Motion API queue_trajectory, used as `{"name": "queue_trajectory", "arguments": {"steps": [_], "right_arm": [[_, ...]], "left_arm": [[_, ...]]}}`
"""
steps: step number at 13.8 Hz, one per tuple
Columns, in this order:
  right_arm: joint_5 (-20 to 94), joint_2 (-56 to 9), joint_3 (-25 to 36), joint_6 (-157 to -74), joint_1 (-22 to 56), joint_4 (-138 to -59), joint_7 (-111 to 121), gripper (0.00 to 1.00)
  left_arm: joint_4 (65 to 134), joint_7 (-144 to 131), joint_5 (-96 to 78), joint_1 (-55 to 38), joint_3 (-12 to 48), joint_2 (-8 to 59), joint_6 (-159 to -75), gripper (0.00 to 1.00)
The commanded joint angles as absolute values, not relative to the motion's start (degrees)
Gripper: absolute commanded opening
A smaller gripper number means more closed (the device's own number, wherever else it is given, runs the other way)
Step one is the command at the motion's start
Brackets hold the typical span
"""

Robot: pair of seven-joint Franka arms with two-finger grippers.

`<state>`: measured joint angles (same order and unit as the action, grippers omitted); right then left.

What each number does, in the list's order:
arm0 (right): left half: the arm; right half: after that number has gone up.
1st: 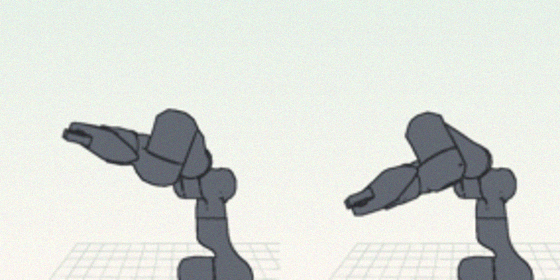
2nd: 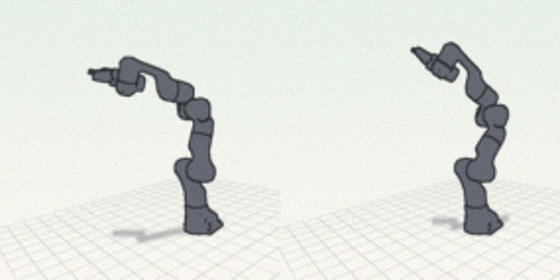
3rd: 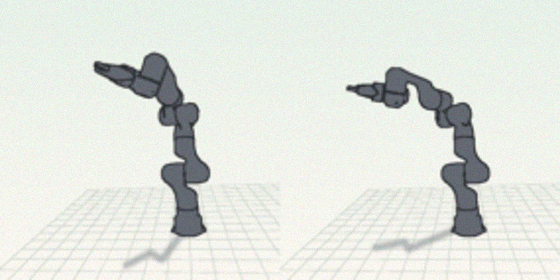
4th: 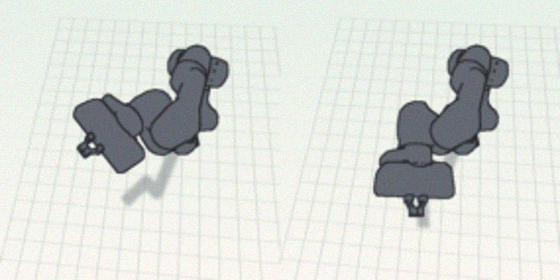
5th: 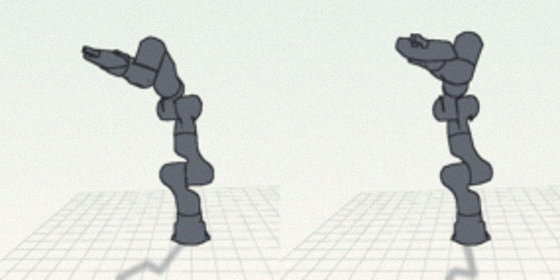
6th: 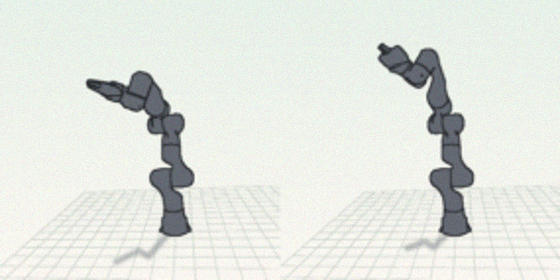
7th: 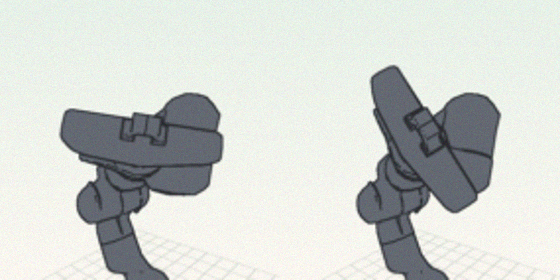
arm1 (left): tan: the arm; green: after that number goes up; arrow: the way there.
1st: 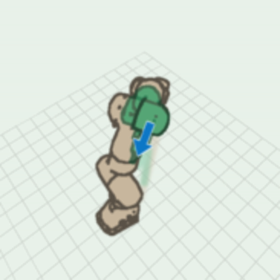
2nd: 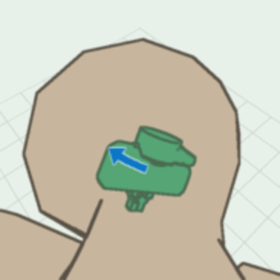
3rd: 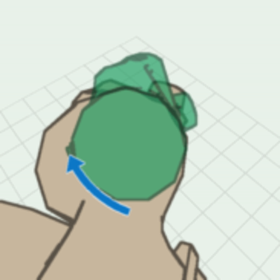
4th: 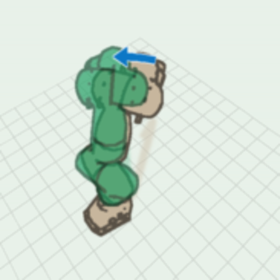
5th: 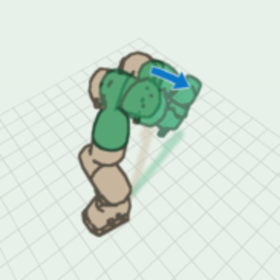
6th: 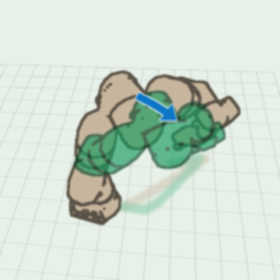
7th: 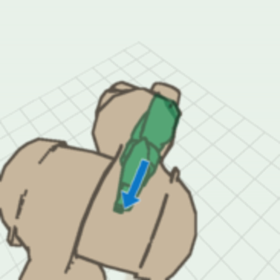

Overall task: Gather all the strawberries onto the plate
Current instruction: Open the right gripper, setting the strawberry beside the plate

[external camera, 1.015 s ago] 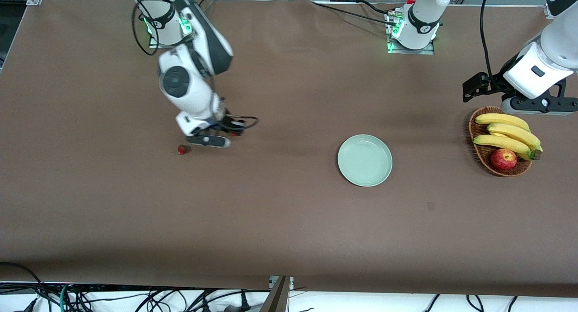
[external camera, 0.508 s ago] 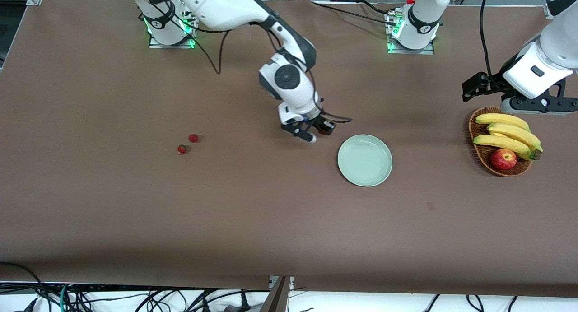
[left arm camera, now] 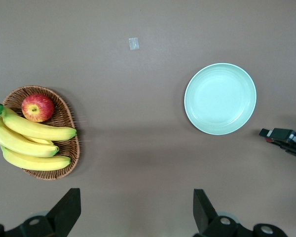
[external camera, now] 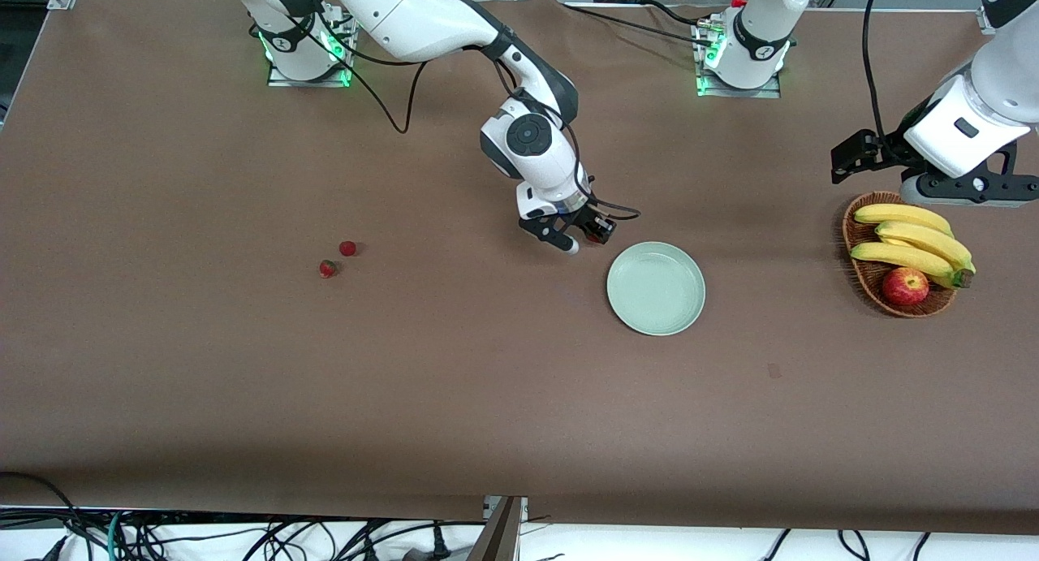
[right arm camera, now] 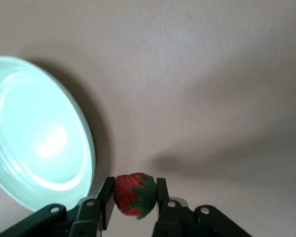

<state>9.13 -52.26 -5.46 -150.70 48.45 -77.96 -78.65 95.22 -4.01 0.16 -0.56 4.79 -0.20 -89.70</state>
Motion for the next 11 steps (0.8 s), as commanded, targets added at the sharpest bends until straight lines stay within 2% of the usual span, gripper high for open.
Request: {"name": "queue_trajectory", "arguments": {"steps": [1,4,5,6,7,11], "right_arm": [[5.9,-52.0,-3.9,-147.2,47.4,-77.0,-75.5,0.13],[5.5,-52.2,-3.4,-146.0,46.2,-77.2,-72.3,0.14],[5.5,-52.1,-3.4,-146.0,46.1,-77.2,-72.2,0.37],[5.6,-51.8,-3.1,-144.7,45.7,-77.2,-72.2,0.84],[5.4,-50.7,-2.6,-141.0,44.9,-77.1,-71.7,0.97],[5.7,-43.7,0.1,-124.8,40.5,-77.1,-60.0,0.99]], "left_arm": [[93.4,-3.7,-0.2,-0.6,4.8,0.4,-88.2,1.0],[93.4,-3.8,-0.4,-0.6,4.8,0.5,-88.5,1.0],[93.5,-3.5,-0.5,-0.6,4.8,0.5,-88.4,1.0],[93.5,-3.5,-0.7,-0.6,4.8,0.5,-88.4,1.0],[93.4,-3.7,-1.7,-0.6,4.7,0.6,-88.4,1.0],[93.5,-3.2,-2.5,-0.2,4.7,0.7,-88.3,1.0]]}}
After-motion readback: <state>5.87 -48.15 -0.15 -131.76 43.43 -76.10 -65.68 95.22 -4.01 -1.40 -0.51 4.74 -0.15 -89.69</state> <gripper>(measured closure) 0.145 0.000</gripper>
